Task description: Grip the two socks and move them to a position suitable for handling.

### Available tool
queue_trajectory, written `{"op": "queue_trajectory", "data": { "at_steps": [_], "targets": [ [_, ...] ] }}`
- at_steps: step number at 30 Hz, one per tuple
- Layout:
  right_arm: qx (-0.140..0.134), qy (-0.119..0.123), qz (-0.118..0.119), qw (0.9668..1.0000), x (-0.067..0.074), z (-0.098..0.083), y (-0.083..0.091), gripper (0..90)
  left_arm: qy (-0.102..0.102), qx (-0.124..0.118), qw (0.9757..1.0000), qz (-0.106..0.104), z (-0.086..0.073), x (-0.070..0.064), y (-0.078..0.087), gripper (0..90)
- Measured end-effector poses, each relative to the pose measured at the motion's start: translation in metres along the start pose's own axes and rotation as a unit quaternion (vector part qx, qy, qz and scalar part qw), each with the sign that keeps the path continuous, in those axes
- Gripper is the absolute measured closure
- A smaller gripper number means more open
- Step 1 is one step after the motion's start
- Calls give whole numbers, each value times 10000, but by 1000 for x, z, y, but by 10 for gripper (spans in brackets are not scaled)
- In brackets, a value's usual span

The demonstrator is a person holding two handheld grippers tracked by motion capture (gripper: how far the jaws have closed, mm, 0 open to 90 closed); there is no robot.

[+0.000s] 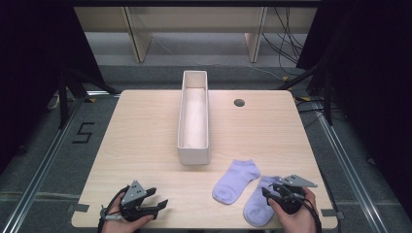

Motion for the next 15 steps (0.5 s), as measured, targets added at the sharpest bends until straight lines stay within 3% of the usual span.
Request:
{"op": "queue_trajectory", "data": {
  "at_steps": [2, 3, 4, 6, 8, 11, 12, 14, 15],
  "targets": [
    [-99, -7, 50, 9999, 0, 2, -2, 543, 133, -121, 9998, 81, 0, 4, 4, 385],
    [-99, -7, 50, 9999, 0, 2, -2, 543, 138, -155, 9996, 172, 1, 6, 6, 385],
    [-74, -206, -65, 9997, 1, 1, -3, 548, 112, -196, 9996, 171, 1, 6, 6, 398],
    [1, -238, 19, 9997, 4, 1, -3, 551, 63, -327, 9990, 294, 2, 8, 9, 401],
    [-69, 22, 12, 10000, 3, 2, -4, 567, 94, -291, 9991, 310, -1, 11, 12, 402],
    [33, -2, 51, 10000, 7, 0, -4, 581, 192, -240, 9989, 359, -2, 12, 13, 405],
    [38, -165, 134, 9998, 12, 1, -5, 586, 167, -161, 9991, 357, -3, 12, 13, 405],
    [164, 86, 93, 9998, 11, 3, -8, 617, 135, -108, 9993, 323, -2, 11, 13, 420],
    [164, 86, 93, 9998, 11, 3, -8, 617, 146, -84, 9994, 287, -1, 9, 12, 420]
  ]
}}
Point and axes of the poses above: each handheld gripper's, and its own axes: y roughly backward along the jaws, z roughly out of its top, x roughly to its left, the point moved 8 cm from there along -y, roughly forward along the jaws, and after that the axes turned 2 degrees about z, right-handed, at the moved point
